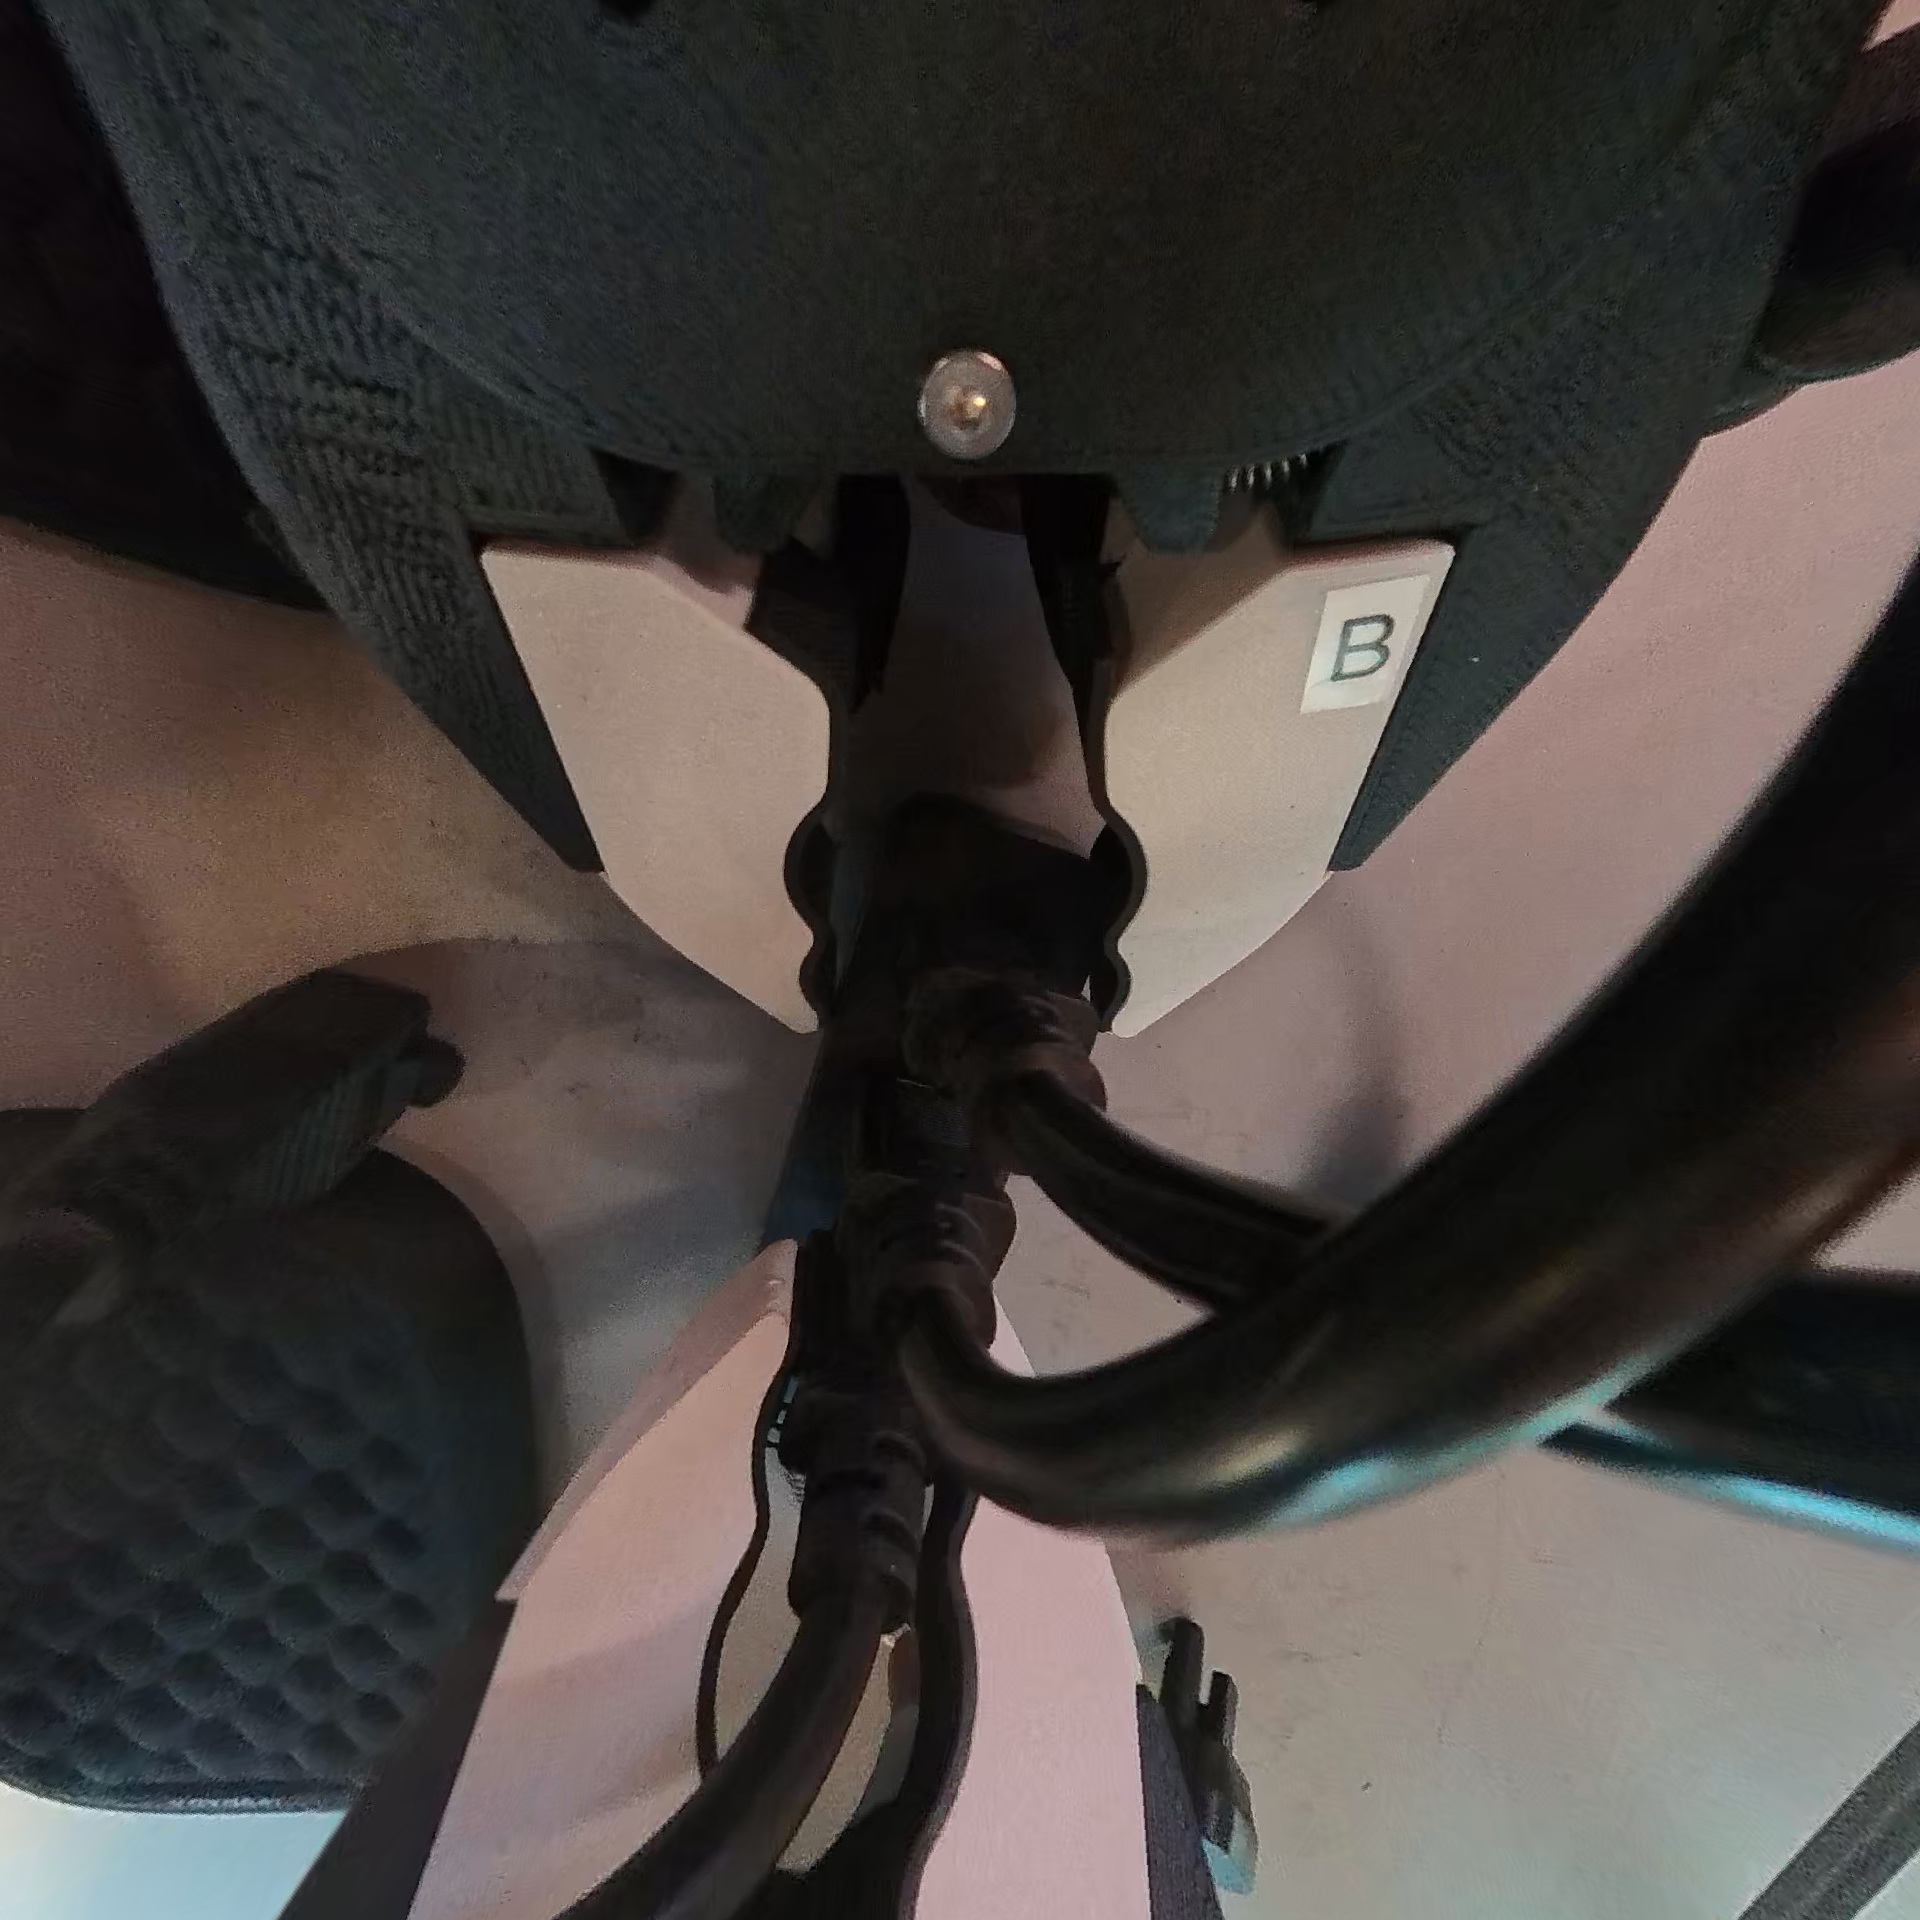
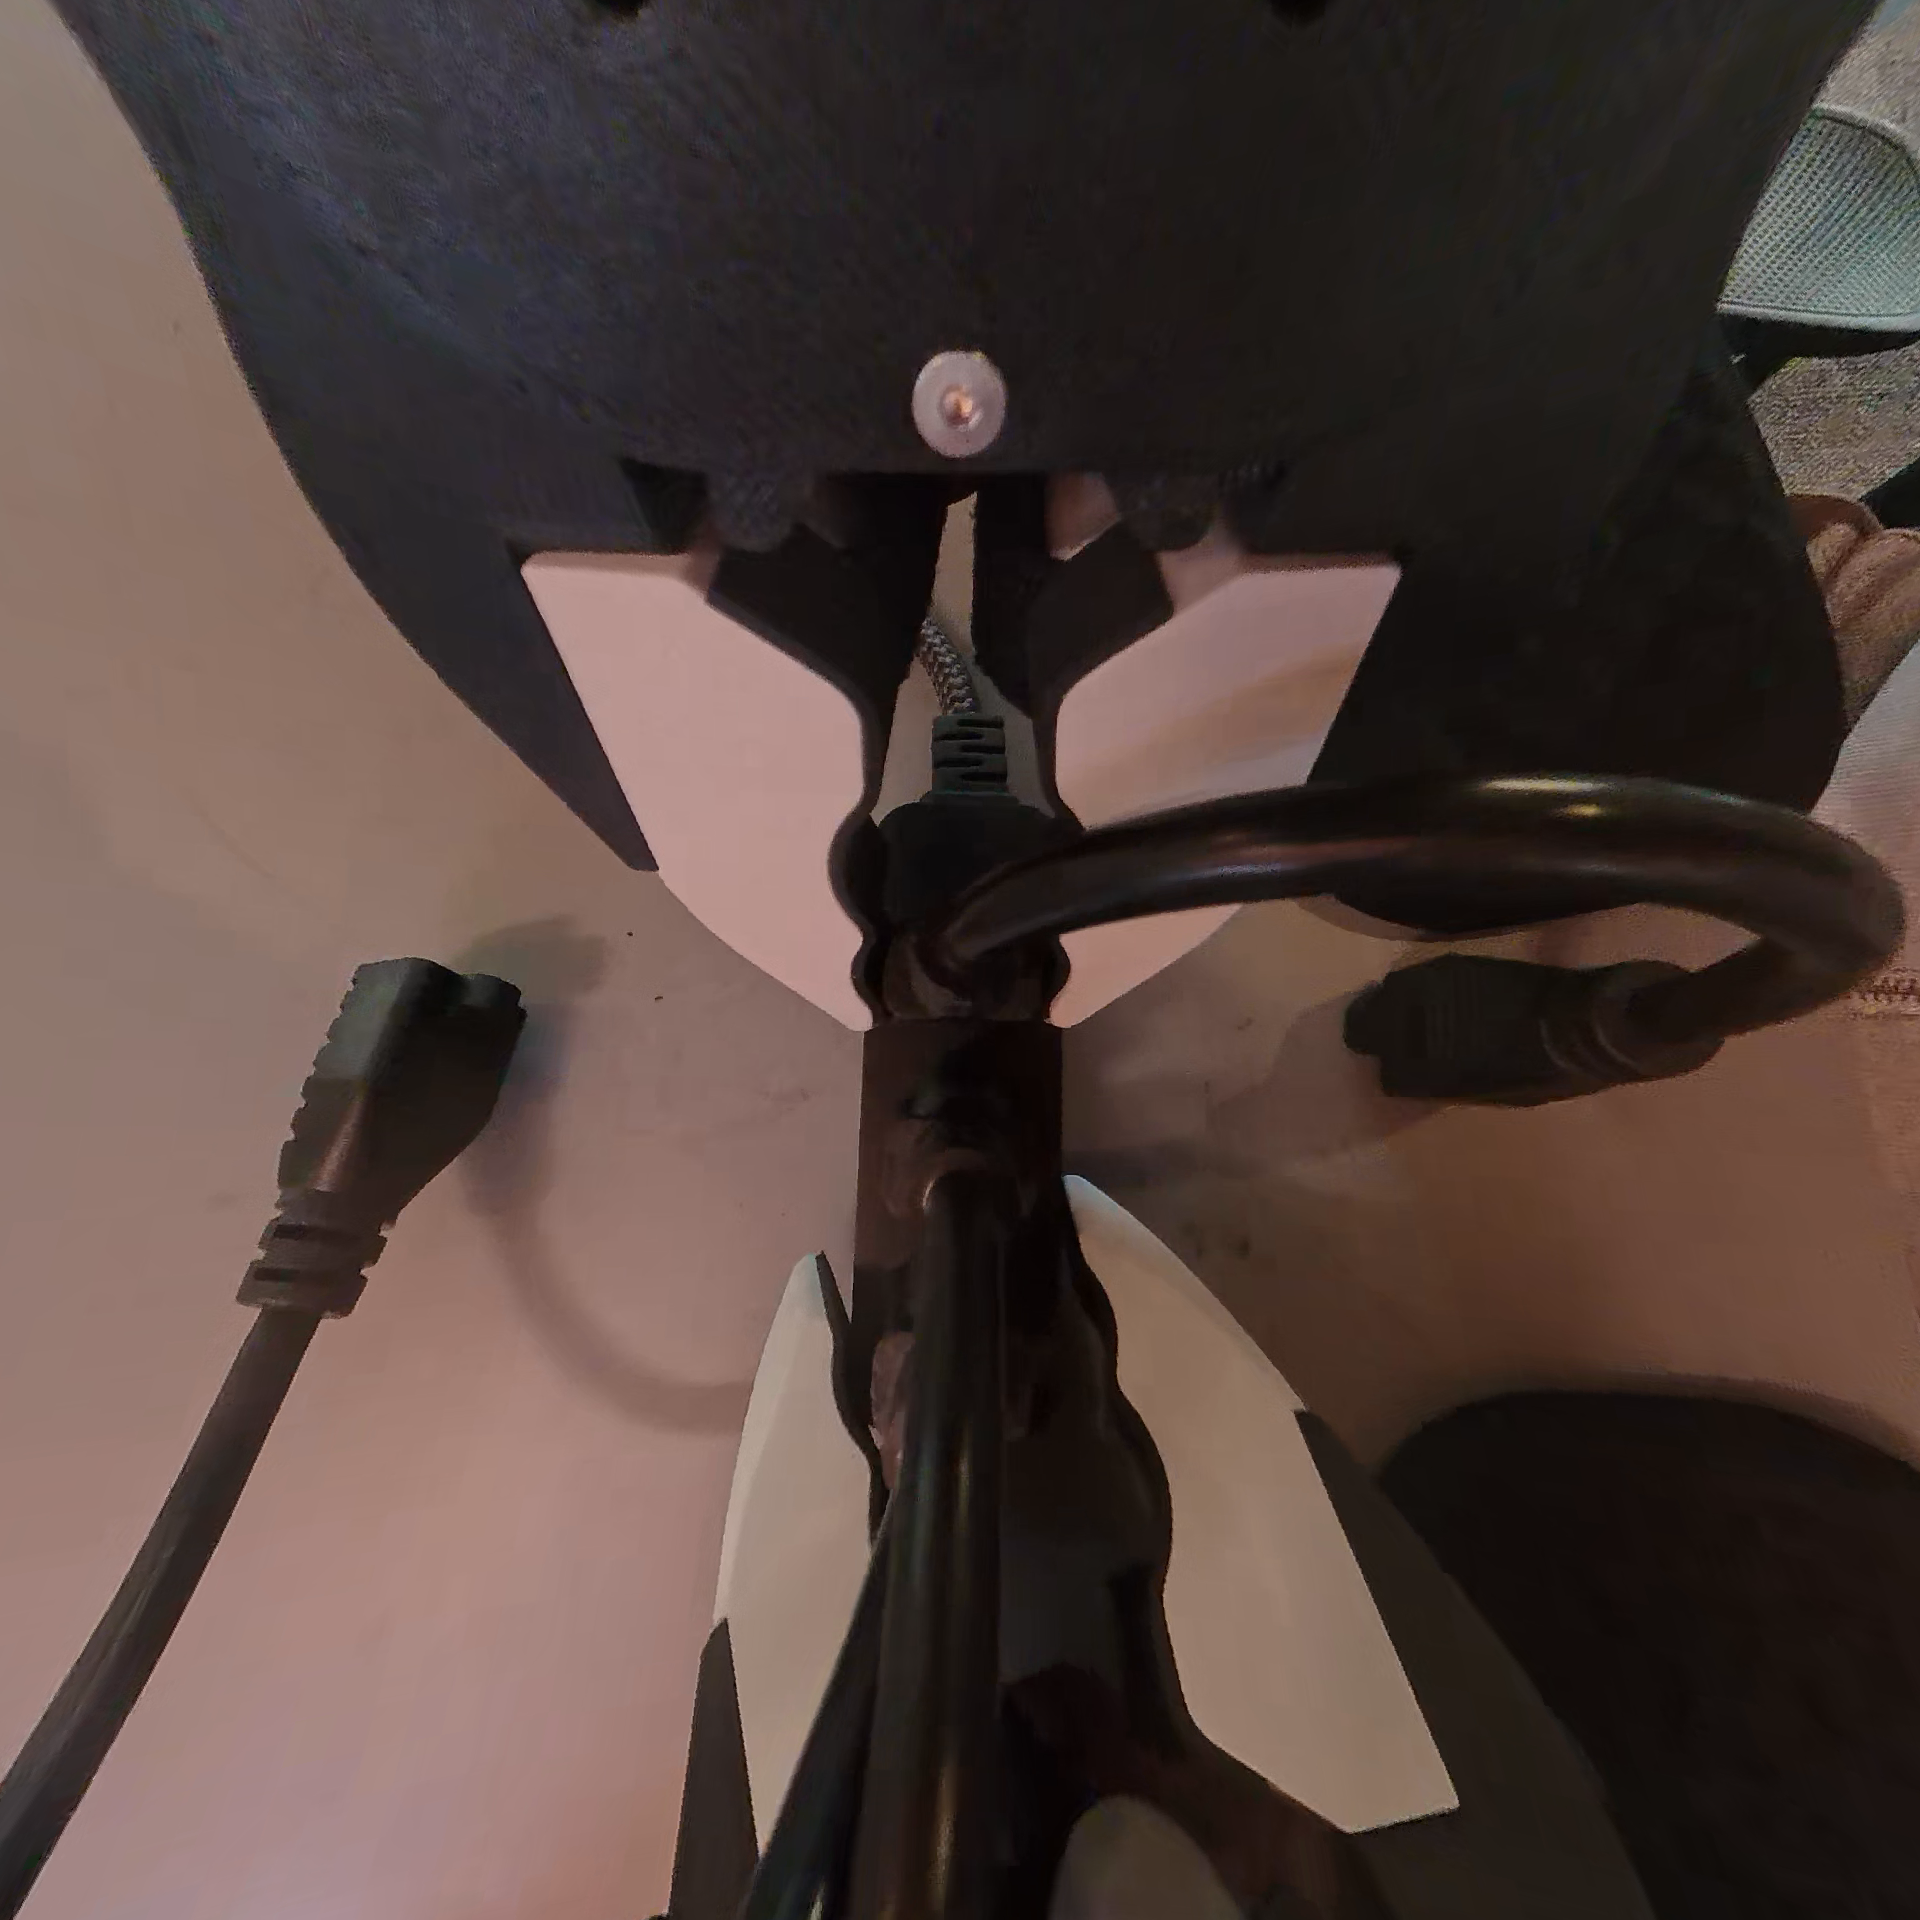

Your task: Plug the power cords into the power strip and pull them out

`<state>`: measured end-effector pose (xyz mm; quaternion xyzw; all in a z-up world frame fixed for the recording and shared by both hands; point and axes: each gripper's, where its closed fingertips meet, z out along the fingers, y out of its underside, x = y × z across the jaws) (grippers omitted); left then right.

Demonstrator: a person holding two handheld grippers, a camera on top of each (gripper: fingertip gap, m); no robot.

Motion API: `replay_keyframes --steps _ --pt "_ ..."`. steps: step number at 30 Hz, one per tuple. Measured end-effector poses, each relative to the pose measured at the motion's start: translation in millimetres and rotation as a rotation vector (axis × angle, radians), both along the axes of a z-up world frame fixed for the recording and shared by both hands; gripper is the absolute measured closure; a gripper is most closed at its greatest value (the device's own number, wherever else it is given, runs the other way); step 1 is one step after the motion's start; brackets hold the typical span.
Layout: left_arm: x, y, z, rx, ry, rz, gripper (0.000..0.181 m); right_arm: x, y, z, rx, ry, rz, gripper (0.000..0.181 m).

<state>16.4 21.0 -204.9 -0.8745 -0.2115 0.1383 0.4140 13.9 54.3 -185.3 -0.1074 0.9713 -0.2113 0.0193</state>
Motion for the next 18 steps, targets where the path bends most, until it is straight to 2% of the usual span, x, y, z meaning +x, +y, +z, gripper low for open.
replay_keyframes --steps 5,9,13,16,18 --pt "6.4 4.9 0.3 0.010 -0.018 -0.021 0.136 2.9 6.8 -0.7 0.070 -0.057 0.029 0.155" --pt "6.6 4.0 0.6 0.012 -0.014 -0.025 0.136 3.3 6.2 -1.6 0.105 0.007 0.034 0.155" --pt "7.6 4.9 0.6 0.011 -0.015 -0.021 0.136 3.5 6.4 -2.0 0.145 -0.016 0.045 0.154" --pt "7.9 2.8 0.7 0.012 -0.011 -0.024 0.136 4.2 4.9 -2.2 0.108 0.032 0.037 0.155" --pt "9.7 5.7 0.7 0.013 -0.014 -0.038 0.136 6.2 8.9 -2.3 0.110 -0.010 0.031 0.154"
